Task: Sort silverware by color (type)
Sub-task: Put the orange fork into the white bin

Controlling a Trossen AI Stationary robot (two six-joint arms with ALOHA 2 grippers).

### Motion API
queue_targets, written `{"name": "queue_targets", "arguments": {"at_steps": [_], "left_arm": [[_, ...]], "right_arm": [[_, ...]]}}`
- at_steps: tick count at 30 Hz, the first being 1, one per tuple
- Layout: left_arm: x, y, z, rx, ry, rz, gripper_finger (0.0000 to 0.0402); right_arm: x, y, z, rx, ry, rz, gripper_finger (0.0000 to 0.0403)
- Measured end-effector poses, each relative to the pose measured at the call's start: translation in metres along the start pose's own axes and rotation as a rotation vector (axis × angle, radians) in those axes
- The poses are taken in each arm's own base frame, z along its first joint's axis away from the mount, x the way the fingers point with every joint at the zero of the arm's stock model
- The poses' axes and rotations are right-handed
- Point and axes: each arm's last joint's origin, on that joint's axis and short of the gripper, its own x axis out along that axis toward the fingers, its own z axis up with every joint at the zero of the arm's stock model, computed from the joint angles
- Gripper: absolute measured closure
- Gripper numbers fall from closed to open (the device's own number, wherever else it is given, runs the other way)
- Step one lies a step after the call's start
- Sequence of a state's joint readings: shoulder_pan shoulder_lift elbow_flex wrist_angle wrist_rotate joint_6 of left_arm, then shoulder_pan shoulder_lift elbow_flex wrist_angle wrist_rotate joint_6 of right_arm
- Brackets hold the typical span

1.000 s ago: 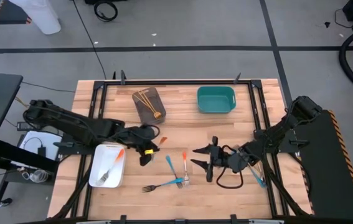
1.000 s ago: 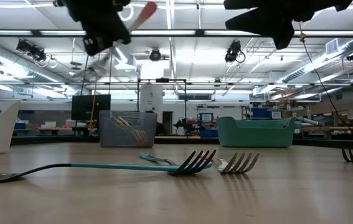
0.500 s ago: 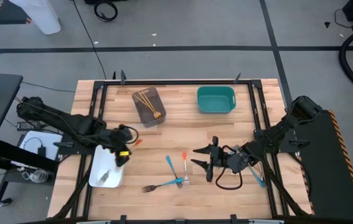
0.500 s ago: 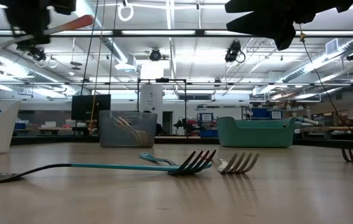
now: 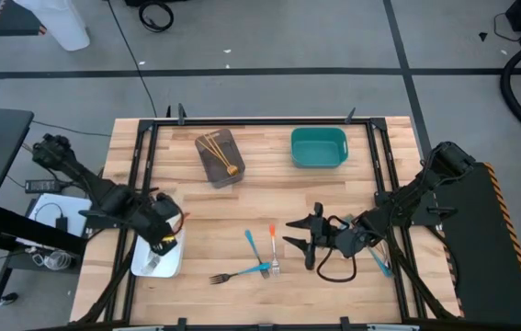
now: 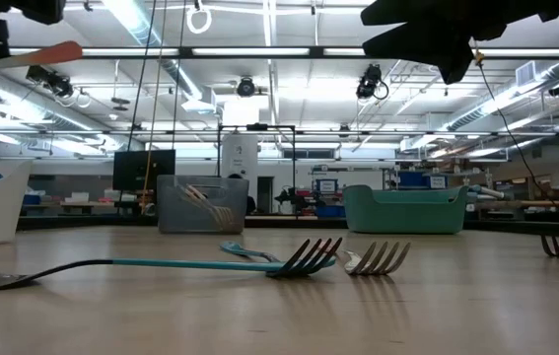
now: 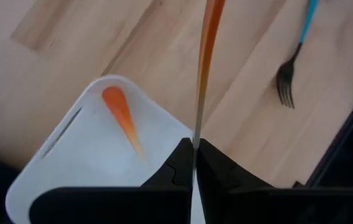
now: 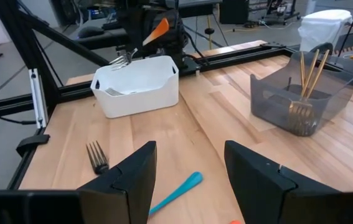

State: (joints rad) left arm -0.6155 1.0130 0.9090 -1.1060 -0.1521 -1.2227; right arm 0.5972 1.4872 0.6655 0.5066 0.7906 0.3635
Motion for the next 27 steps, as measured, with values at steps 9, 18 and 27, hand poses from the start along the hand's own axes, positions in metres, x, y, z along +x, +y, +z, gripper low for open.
{"name": "queue_targets", "arguments": {"at_steps": [9, 18, 27], "left_arm": [[0.017, 0.007, -0.027, -0.045, 0.061, 0.07, 0.0389], [0.03, 0.015, -0.039, -0.105, 0.093, 0.108, 0.0389], [0.056, 0.023, -0.048, -0.193, 0.149, 0.098, 0.0389]], "right_arm": [[-0.001, 0.001, -0.001, 0.0, 0.001, 0.005, 0.0204], [-0.001, 0.001, -0.001, 0.003, 0.001, 0.005, 0.0204], [-0.001, 0.001, -0.001, 0.002, 0.001, 0.005, 0.0204]]}}
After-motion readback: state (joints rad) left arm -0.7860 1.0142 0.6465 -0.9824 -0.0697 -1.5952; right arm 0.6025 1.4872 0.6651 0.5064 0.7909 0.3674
